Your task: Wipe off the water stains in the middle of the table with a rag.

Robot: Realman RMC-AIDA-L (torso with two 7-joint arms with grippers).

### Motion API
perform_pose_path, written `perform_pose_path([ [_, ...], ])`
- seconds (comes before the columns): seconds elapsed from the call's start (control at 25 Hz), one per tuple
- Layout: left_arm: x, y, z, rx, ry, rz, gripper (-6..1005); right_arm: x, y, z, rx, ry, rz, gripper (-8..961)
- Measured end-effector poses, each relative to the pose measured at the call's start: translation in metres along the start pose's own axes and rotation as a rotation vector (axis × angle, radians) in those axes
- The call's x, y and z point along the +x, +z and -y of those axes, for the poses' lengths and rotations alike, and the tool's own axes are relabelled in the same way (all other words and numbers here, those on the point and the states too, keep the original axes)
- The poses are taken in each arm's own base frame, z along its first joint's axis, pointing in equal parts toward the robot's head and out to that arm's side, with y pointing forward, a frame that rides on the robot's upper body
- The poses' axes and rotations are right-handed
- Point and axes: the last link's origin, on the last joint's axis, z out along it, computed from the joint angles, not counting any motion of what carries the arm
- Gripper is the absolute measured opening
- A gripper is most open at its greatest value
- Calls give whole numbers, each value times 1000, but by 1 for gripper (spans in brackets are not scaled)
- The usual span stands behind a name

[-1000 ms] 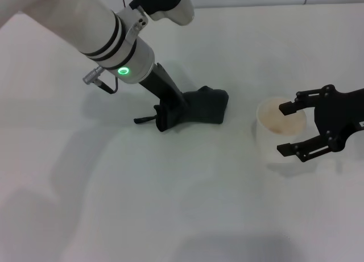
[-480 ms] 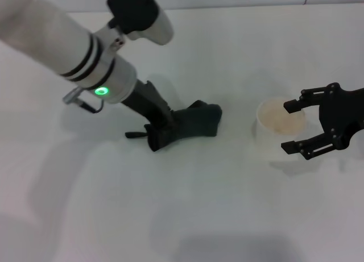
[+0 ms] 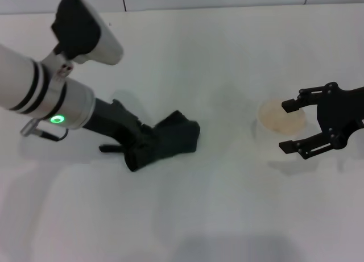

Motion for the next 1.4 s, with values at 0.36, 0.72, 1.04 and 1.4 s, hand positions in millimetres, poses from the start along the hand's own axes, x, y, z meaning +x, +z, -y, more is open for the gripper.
perform_pose_path([
  [0.36,-44,-31,2,-7,-75,-237,447,3,-2,-1,6,16,7,870],
  [0.72,-106,-65,-10,-41,-33,-429,616,4,-4,-3,7,17,14,870],
  [1.04,-147,-72,-27,-50,5,-545,615,2,-6,-7,-17,17,27,869],
  [1.4,-178,-87,-42,-24,30,-621,616,0,-9,-9,-18,17,72,869],
])
